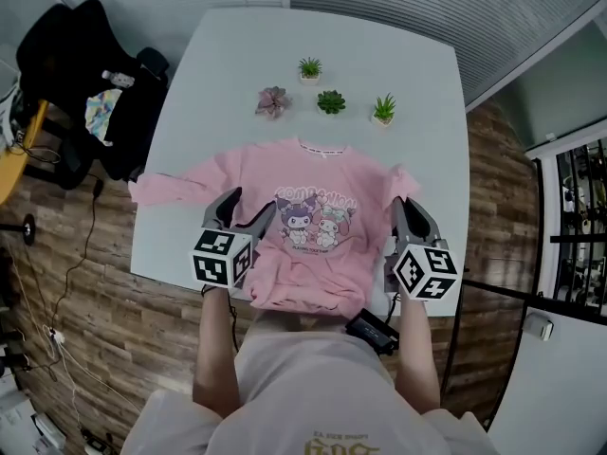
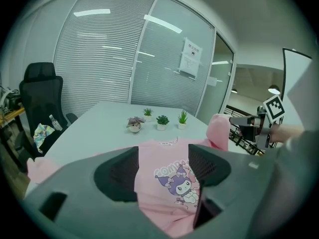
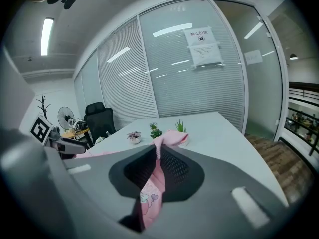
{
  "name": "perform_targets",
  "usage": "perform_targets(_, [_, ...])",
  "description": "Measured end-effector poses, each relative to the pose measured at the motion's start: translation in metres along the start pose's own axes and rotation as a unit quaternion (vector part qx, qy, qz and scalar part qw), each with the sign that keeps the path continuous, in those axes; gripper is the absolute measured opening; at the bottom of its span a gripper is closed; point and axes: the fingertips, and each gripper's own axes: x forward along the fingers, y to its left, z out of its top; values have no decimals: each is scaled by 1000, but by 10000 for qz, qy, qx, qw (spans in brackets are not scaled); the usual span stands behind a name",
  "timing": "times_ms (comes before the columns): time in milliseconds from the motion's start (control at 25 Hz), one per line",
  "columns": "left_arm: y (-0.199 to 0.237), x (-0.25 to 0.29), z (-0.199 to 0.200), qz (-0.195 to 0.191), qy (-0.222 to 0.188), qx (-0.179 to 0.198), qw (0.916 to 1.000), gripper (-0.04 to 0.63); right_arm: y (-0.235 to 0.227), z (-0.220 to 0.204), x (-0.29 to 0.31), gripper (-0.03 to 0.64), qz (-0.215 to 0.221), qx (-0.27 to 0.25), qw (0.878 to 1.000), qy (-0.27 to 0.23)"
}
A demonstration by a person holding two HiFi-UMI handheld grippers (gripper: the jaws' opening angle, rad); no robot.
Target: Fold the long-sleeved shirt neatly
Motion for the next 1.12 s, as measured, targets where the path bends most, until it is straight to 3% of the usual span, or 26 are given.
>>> perform_targets(1120, [77, -17, -29, -89, 55, -368, 9993, 327, 144, -19, 99, 41, 734, -17, 9970, 251])
